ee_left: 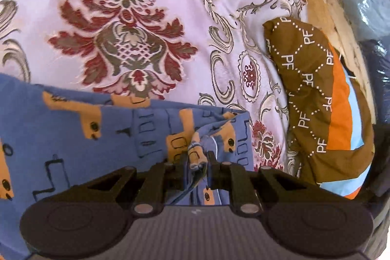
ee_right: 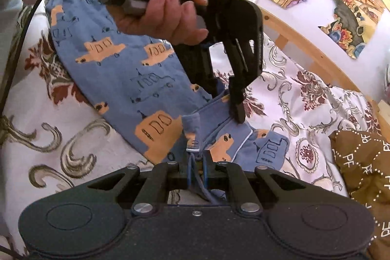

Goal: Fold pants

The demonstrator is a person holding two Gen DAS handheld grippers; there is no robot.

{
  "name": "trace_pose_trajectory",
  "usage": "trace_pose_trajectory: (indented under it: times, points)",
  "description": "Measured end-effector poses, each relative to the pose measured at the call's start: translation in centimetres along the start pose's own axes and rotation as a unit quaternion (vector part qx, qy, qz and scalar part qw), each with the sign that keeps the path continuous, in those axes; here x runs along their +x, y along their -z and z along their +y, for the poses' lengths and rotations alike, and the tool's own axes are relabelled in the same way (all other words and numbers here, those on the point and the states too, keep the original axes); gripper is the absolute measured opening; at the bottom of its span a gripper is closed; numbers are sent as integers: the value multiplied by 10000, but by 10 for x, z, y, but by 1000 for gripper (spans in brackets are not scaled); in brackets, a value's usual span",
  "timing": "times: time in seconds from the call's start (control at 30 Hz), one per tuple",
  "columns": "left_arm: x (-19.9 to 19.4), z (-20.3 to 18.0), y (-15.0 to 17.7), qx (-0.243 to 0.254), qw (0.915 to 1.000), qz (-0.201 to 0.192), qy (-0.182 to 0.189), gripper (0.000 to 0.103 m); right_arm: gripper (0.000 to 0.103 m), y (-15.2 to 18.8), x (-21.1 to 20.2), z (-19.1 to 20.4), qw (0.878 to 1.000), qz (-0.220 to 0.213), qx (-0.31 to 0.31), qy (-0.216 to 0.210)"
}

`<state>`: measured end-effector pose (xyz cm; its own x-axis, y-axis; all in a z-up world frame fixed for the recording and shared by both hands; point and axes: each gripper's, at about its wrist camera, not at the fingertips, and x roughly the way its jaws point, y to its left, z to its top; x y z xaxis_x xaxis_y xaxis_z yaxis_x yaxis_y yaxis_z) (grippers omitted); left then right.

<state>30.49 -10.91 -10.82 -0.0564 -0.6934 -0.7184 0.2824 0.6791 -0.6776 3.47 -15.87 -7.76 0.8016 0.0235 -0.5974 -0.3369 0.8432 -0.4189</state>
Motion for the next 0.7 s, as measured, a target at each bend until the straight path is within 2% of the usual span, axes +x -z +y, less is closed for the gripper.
trace_pose_trajectory:
  times: [0.27, 0.4, 0.53, 0.63, 0.7]
  points:
    - [-38, 11, 18, 133, 9988, -462, -28, 16, 9, -20, -6, 13, 9991, -344, -155, -200]
    - [-57, 25, 24, 114, 9978, -652, -91, 16, 9, -25, -1, 22, 9986, -348, -260, -312]
    - [-57, 40, 29, 36, 9978, -636, -189, 16, 10, -24, 7, 32, 9982, -245, -395, -381]
    - [-54, 52, 31, -37, 9979, -608, -215, 16, 14, -22, 11, 37, 9979, -155, -453, -429]
    - [-54, 54, 32, 26, 9973, -614, -403, 24, 20, -21, 13, 39, 9978, -135, -446, -468]
